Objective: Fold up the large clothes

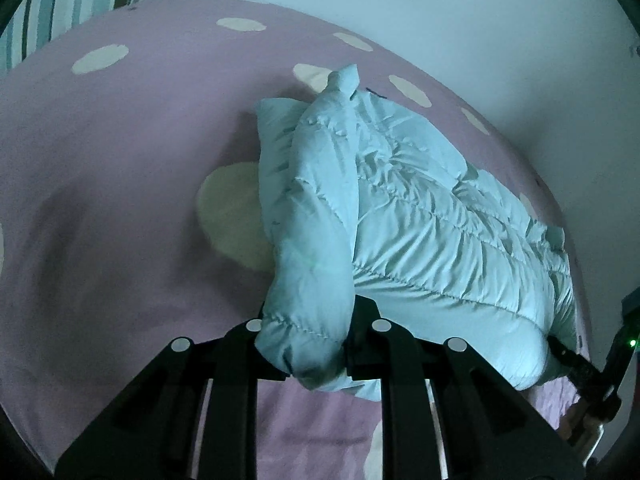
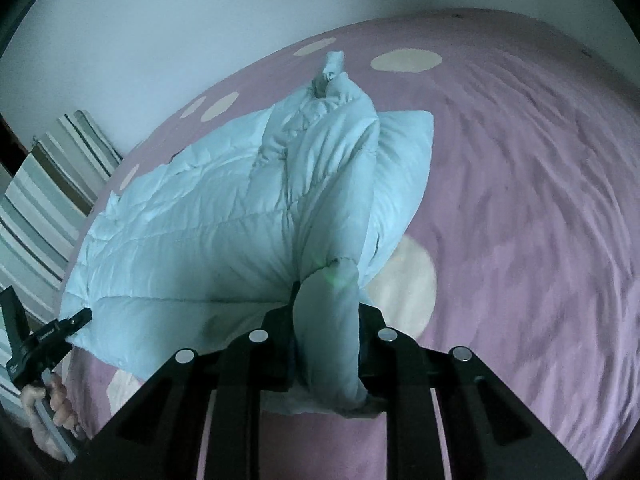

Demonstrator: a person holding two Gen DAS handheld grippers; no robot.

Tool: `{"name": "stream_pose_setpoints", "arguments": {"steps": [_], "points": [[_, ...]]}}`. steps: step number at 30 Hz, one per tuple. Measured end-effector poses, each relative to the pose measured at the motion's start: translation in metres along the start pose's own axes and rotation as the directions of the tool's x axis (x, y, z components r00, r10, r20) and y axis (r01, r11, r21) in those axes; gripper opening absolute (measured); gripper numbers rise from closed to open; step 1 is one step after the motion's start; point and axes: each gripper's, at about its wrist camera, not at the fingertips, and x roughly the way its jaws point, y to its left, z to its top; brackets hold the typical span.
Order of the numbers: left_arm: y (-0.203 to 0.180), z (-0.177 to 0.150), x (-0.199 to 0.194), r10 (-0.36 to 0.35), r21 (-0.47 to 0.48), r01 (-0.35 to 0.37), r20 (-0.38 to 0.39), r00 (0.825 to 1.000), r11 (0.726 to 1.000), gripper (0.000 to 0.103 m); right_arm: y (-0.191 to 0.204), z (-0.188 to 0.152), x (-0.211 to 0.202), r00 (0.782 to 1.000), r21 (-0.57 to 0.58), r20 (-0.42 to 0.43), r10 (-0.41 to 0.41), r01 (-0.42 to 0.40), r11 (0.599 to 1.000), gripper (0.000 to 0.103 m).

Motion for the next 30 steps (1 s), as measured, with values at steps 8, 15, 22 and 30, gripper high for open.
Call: {"name": "stream_pose_setpoints", "arguments": {"steps": [8, 15, 22, 30], "points": [[0.005, 0.010, 0.009, 0.060, 0.021, -0.060, -0.011, 0.998, 0.998, 0.050, 0.000, -0.002, -0.007, 0.999, 0.006, 0.003, -0.042, 0.042, 0.999, 0.043], [0.008, 0.005, -0.017, 0.154, 0.080, -0.157, 0.044, 0.987, 0.984, 0.082, 0.010, 0.000, -0.049, 0.984, -0.017, 0.113, -0.136, 0.139, 0.990, 0.045], [0.008, 0.009, -0.029, 0.244, 0.120, -0.256, 0.102, 0.964, 0.959, 0.092, 0.066, 0.007, -0.051, 0.989, -0.135, 0.146, -0.036, 0.056, 0.989, 0.045], [0.011, 0.017, -0.023, 0.270, 0.123, -0.280, 0.091, 0.958, 0.952, 0.092, 0.132, 0.021, 0.011, 0.999, -0.239, 0.036, 0.038, -0.029, 0.970, 0.026]]}}
